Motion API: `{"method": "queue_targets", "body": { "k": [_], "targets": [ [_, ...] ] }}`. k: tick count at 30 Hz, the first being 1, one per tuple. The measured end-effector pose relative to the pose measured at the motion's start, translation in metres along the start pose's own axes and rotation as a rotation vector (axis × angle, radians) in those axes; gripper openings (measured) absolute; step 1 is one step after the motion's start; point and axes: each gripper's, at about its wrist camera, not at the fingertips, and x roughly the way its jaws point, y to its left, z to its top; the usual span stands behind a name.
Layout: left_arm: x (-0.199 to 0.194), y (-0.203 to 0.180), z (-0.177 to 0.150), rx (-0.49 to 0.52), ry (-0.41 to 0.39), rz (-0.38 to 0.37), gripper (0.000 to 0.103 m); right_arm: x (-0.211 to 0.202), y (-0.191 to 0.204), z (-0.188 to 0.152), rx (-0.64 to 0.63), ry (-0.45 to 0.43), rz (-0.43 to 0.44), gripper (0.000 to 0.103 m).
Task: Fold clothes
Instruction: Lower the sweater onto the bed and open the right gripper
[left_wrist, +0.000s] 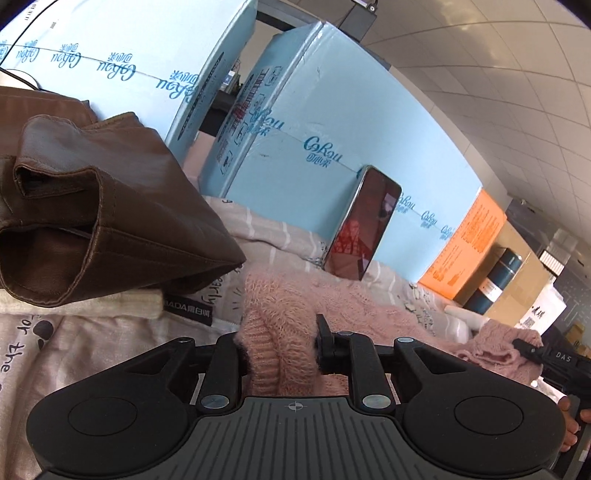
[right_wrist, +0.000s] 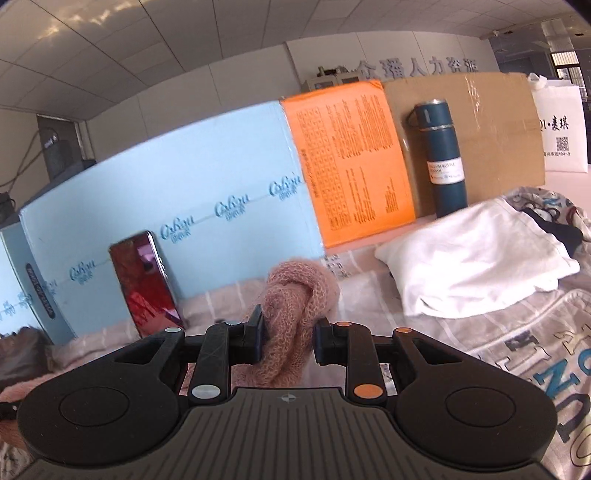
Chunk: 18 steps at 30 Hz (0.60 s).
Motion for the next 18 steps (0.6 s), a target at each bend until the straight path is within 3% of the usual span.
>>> {"method": "queue_targets", "body": {
  "k": [4, 5, 7, 9, 15, 18],
  "targets": [
    [0.002, 0.0, -0.004, 0.01, 0.016, 0.02, 0.022, 0.017, -0.016, -0.017, -0.01, 0.095, -0.074, 0.031],
    [0.002, 0.001, -0.004, 0.009, 0.017, 0.022, 0.022, 0.018, -0.016, -0.019, -0.023, 0.094, -0.105, 0.038],
    [0.003, 0.002, -0.004, -0.002, 0.02, 0.021, 0.022, 0.017, -0.013, -0.021, -0.062, 0.069, -0.161, 0.042],
    [0.004, 0.002, -0.004, -0.002, 0.021, 0.023, 0.023, 0.016, -0.01, -0.023, -0.1, 0.044, -0.215, 0.06],
    [0.004, 0.001, -0.005, 0.0, 0.022, 0.028, 0.023, -0.003, 0.0, -0.014, -0.097, -0.016, -0.053, 0.079],
    [0.004, 0.001, -0.005, 0.003, 0.022, 0.029, 0.023, -0.005, 0.017, -0.017, -0.162, 0.033, 0.072, 0.087]
  ]
}}
